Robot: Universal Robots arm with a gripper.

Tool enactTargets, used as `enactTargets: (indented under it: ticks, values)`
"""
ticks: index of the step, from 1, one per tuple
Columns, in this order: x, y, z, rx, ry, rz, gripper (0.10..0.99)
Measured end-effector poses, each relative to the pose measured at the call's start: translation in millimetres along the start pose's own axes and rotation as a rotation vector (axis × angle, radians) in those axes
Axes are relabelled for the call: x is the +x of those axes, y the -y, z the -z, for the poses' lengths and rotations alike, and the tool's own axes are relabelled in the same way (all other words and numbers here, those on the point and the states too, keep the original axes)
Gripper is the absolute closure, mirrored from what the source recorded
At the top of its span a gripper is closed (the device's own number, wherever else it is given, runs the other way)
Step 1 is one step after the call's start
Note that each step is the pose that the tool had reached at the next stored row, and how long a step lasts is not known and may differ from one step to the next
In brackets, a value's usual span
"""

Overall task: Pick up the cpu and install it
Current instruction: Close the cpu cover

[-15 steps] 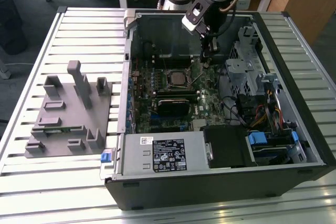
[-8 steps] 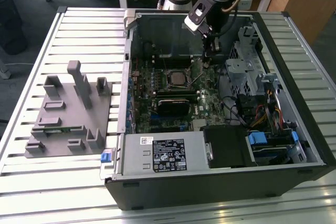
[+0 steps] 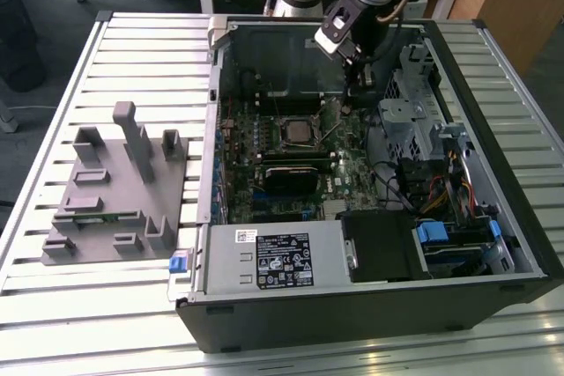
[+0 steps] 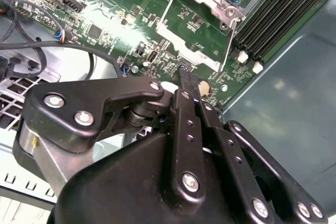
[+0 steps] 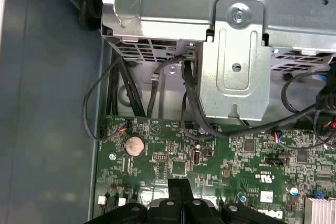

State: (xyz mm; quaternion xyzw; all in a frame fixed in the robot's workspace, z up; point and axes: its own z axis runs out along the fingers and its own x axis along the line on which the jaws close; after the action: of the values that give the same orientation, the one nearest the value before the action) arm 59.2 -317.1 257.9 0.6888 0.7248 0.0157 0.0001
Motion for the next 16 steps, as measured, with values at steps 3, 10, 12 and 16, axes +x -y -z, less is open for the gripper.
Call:
enactTargets:
  ticks: [3,10,12,16]
  values:
    - [0.8,-1.0,-4.0,0.002,0.0000,0.000,0.980]
    - [1.2,-0.4,-13.2,0.006,-0.0003,0.000,0.980]
    - [1.4,3.4,-13.2,0.006,-0.0001,0.000,0.980]
    - [1.7,10.0,-12.6,0.006,-0.0012,0.000,0.980]
